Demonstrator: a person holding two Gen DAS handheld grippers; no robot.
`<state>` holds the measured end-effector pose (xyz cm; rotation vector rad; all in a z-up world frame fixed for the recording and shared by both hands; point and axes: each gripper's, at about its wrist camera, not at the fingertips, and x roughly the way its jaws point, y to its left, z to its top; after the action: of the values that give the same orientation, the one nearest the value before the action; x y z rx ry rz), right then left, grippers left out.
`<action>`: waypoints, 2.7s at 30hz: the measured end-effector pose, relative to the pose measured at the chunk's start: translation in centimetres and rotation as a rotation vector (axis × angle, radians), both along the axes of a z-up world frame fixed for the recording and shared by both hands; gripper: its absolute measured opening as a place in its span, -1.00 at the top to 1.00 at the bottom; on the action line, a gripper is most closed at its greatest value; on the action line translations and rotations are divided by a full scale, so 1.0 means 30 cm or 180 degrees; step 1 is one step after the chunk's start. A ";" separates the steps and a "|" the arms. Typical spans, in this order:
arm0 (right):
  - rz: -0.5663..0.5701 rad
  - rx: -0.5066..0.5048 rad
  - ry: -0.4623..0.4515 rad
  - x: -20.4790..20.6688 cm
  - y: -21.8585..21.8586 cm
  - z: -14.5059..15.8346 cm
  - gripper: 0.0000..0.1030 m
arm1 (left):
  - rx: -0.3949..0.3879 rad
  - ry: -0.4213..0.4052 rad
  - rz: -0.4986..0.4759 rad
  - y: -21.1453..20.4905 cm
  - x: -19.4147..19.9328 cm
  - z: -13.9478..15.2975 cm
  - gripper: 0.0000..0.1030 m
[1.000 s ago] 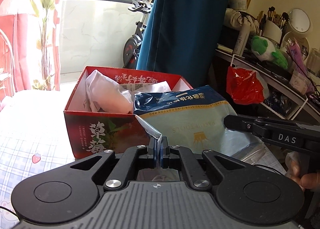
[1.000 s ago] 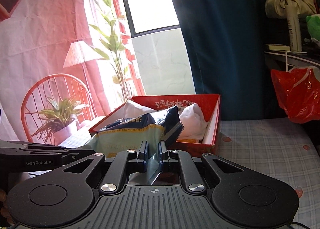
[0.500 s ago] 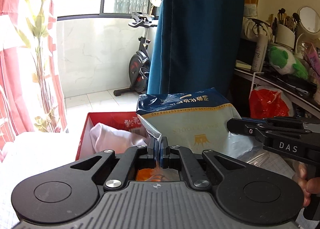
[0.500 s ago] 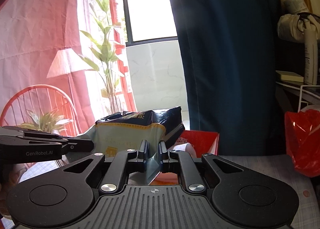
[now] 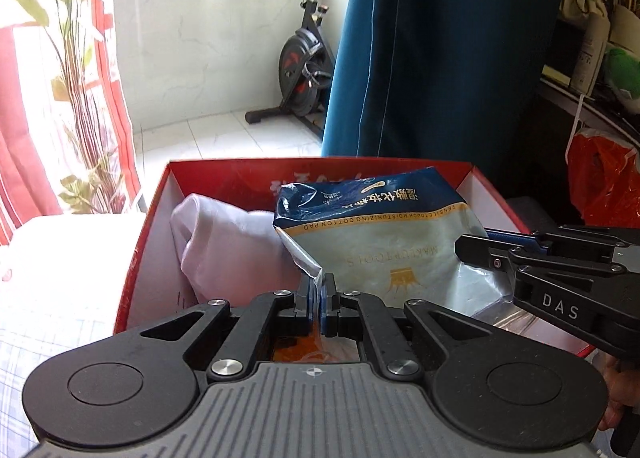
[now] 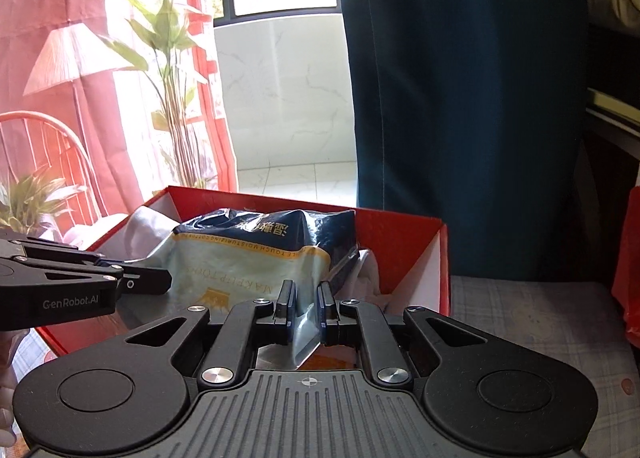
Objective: Organize soft objects
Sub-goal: 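Lower the bag into the box and open both grippers, then close the left gripper on the wrapped bread package while the right gripper grips it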
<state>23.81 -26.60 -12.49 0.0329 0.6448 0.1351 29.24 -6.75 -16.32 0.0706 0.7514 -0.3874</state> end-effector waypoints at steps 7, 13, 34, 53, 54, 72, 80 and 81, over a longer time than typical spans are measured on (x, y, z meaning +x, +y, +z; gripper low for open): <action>-0.0158 -0.0023 0.0441 0.048 0.018 -0.077 0.79 | 0.0029 0.0335 -0.0094 0.011 0.031 -0.050 0.90; -0.0200 0.0004 0.0669 0.069 0.026 -0.094 0.80 | -0.0014 0.0534 -0.0232 0.026 0.019 -0.067 0.89; -0.0016 -0.0234 0.0243 -0.147 0.084 0.057 0.55 | -0.0133 -0.0012 -0.0155 0.126 -0.227 0.121 -0.08; 0.0344 0.0105 0.0389 -0.535 0.168 -0.041 0.45 | 0.0110 0.0091 -0.0112 0.360 -0.527 0.035 -0.08; 0.0391 0.0101 0.0425 -0.554 0.189 -0.055 0.42 | 0.0094 0.0136 -0.0090 0.377 -0.522 0.024 -0.08; 0.0988 0.0051 0.0593 -0.631 0.432 -0.136 -0.07 | -0.0706 0.0864 0.0092 0.544 -0.459 -0.185 -0.03; 0.1018 0.0048 0.0643 -0.634 0.434 -0.142 -0.07 | -0.0938 0.0991 0.0108 0.547 -0.483 -0.192 0.13; 0.1032 0.0038 0.0640 -0.635 0.436 -0.142 -0.07 | -0.0913 0.0980 0.0098 0.541 -0.486 -0.189 0.13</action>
<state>4.75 -13.53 -16.73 -0.0477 0.8474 0.4527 14.66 9.49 -21.98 -0.2756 0.9915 -0.4793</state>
